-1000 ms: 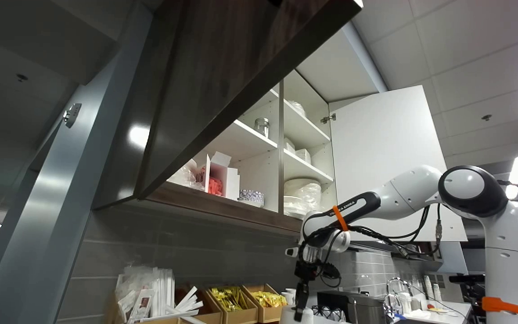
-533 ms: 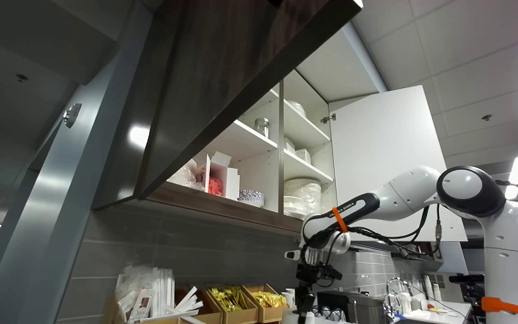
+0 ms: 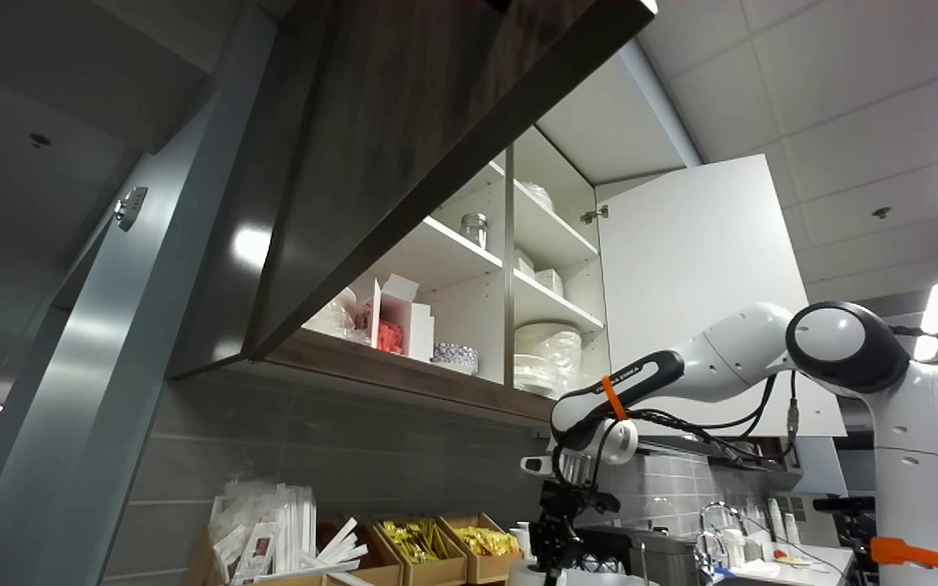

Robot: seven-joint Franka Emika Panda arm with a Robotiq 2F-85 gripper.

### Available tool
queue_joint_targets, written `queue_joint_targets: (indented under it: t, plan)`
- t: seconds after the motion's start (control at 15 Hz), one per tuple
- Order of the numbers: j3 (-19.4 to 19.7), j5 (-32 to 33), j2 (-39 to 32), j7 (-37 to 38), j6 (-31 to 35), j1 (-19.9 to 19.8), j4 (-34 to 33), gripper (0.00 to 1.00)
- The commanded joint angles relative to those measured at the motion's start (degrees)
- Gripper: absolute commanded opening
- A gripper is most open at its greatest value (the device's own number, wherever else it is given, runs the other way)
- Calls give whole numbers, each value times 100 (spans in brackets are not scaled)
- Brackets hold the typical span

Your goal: Turn the paper towel to the left

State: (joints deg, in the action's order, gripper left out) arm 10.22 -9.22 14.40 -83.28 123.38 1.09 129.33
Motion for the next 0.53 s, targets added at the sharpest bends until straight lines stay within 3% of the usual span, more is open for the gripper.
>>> queue_joint_targets:
  t: [0.0,0.27,0.33,0.47]
  plan:
    - [120,-292,-71,-928,-298,9,-92,5]
    - [127,-237,-159,-1660,-395,-70,-139,5]
    - [25,-157,-101,-1322,-246,-121,-36,21]
    - [28,-156,-126,-1477,-246,-140,-41,21]
